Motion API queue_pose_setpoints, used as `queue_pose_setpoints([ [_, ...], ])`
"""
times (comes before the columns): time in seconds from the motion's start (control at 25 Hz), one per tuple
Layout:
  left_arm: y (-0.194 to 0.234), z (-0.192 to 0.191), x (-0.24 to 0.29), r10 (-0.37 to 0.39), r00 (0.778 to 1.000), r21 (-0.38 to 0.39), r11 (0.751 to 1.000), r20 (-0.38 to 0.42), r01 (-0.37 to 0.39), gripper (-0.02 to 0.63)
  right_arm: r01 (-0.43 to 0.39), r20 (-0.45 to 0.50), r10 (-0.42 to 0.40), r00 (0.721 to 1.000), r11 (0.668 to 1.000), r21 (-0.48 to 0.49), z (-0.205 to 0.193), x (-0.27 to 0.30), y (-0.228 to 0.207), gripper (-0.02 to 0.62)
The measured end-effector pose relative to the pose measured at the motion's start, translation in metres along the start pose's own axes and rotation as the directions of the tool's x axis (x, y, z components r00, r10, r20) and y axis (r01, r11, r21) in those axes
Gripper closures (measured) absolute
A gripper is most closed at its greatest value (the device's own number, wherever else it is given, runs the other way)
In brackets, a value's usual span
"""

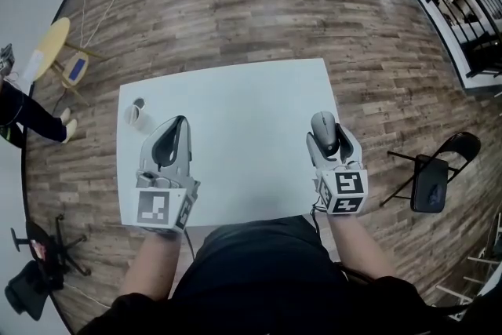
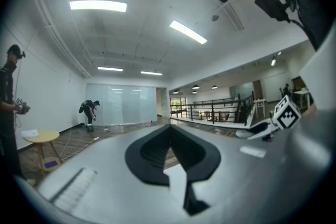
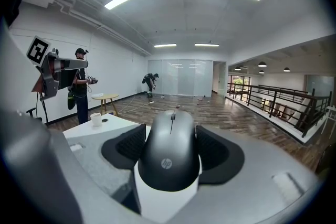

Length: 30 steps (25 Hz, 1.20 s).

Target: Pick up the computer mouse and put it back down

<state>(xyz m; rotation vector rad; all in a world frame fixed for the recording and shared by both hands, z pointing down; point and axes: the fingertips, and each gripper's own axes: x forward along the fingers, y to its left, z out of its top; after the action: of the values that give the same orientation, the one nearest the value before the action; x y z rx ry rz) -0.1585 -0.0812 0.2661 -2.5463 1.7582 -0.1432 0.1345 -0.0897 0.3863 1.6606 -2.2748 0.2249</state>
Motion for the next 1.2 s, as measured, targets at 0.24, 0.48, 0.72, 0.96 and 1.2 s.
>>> queue_pose_setpoints([
  [0.24, -0.007, -0.015, 0.002, -0.018, 0.998, -0.006, 1.000, -0.054, 0.018, 0.606, -0.002, -0.029, 0.003, 1.000, 1.000, 0.018, -0.014, 0.000, -0.002, 0.293],
  [0.48, -0.015, -0.031, 0.004, -0.034, 0.994, 0.011, 0.999, -0.106, 0.036, 0.606, -0.009, -0.066, 0.011, 0.998, 0.999, 0.032, -0.029, 0.003, -0.002, 0.293],
  [0.72, -0.021, -0.040, 0.011, -0.049, 0.989, 0.002, 0.999, -0.142, 0.050, 0.606, -0.015, -0.094, 0.019, 0.995, 0.999, 0.041, -0.039, 0.009, -0.002, 0.293],
  [0.96, -0.025, -0.049, 0.020, -0.073, 0.983, -0.002, 0.997, -0.169, 0.074, 0.606, -0.015, -0.125, 0.022, 0.992, 0.998, 0.055, -0.050, 0.015, 0.000, 0.295],
  [1.2, -0.030, -0.066, 0.026, -0.108, 0.975, -0.020, 0.994, -0.196, 0.106, 0.606, -0.010, -0.157, 0.022, 0.987, 0.997, 0.073, -0.065, 0.021, -0.001, 0.293],
])
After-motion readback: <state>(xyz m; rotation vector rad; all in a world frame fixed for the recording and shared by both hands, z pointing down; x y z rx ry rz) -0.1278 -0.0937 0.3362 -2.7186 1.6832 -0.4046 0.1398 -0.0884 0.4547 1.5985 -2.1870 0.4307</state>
